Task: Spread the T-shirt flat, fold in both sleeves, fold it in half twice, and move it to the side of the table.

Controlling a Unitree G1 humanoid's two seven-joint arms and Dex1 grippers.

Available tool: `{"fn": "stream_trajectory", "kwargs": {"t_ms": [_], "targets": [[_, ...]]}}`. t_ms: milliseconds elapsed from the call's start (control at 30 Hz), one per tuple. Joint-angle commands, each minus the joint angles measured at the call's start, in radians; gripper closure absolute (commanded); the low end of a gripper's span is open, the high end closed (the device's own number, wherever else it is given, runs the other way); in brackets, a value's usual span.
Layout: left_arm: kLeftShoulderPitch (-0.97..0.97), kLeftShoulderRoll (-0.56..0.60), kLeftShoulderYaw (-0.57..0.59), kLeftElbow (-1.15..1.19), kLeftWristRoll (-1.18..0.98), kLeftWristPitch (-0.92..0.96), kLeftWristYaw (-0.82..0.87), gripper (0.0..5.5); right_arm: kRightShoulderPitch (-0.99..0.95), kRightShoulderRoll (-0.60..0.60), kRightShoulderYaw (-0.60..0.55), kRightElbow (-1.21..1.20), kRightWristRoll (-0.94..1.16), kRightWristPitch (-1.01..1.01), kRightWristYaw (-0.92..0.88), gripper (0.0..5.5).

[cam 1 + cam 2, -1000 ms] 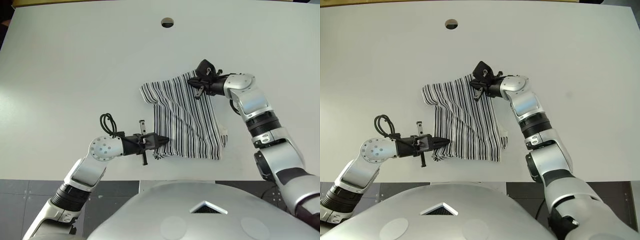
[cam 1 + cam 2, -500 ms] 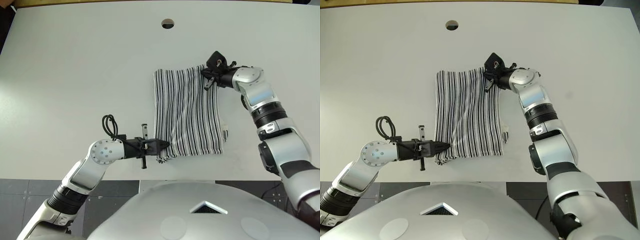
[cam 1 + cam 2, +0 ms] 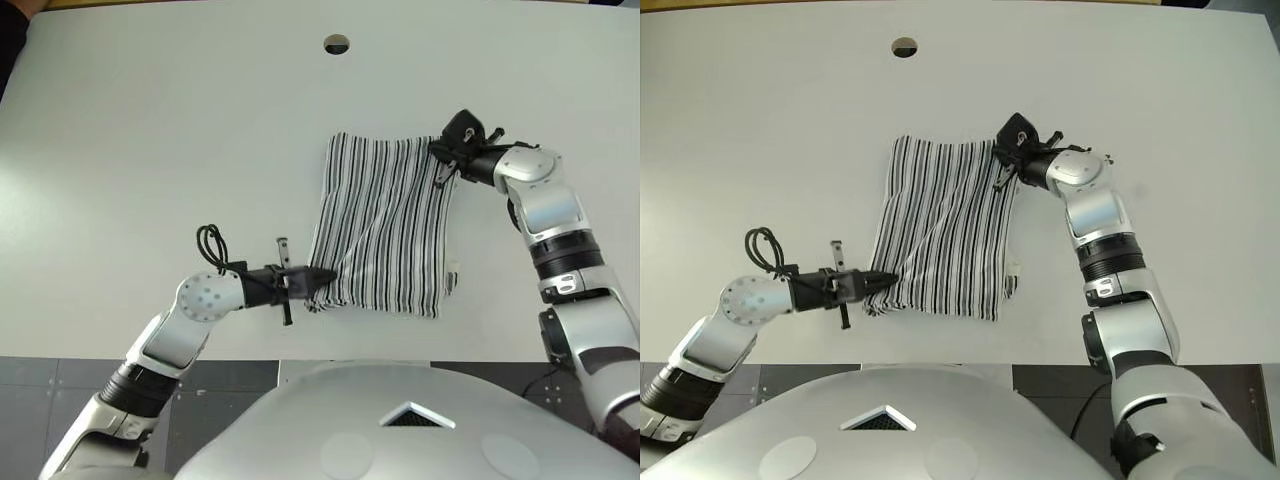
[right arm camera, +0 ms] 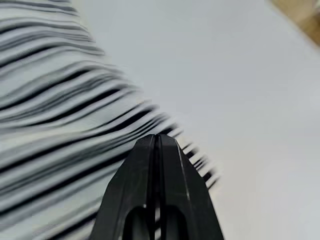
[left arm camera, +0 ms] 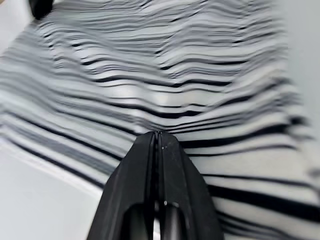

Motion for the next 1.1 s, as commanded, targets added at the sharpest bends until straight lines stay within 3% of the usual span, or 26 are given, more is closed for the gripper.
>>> {"fn": "stream_trajectory", "kwargs": {"t_ms": [33, 167, 233, 400, 533, 600, 800, 1100], "targets": [[-0.015, -0.032, 0.086, 0.010, -0.089, -0.082, 0.013, 5.38, 0.003, 0.015, -0.097, -0.166, 0.088, -0.169, -0.007, 5.40], [-0.014, -0.061, 0.169, -0.069, -0.217, -0.189, 0.004, 5.38, 0.067, -0.053, -0.131, -0.323, 0.134, -0.296, 0.072, 5.40], [0.004, -0.049, 0.210, -0.097, -0.225, -0.242, 0.003, 5.40, 0.138, -0.131, -0.106, -0.388, 0.066, -0.383, 0.112, 5.01], [0.050, 0.120, 0.304, 0.051, 0.306, -0.538, 0.145, 4.38, 0.465, -0.452, -0.070, -0.502, -0.231, -0.759, 0.189, 3.90], [0.060, 0.205, 0.300, 0.075, 0.443, -0.623, 0.165, 3.69, 0.639, -0.603, -0.102, -0.557, -0.404, -0.912, 0.173, 3.17], [0.041, 0.231, 0.269, 0.100, 0.505, -0.633, 0.157, 3.64, 0.672, -0.649, -0.101, -0.582, -0.461, -0.941, 0.175, 2.92], [-0.006, 0.235, 0.148, 0.143, 0.542, -0.658, 0.136, 3.64, 0.675, -0.643, -0.072, -0.639, -0.519, -0.952, 0.148, 2.92], [-0.001, 0.214, 0.015, 0.066, 0.464, -0.617, 0.073, 3.64, 0.600, -0.534, 0.021, -0.624, -0.625, -0.979, 0.039, 2.92]]}}
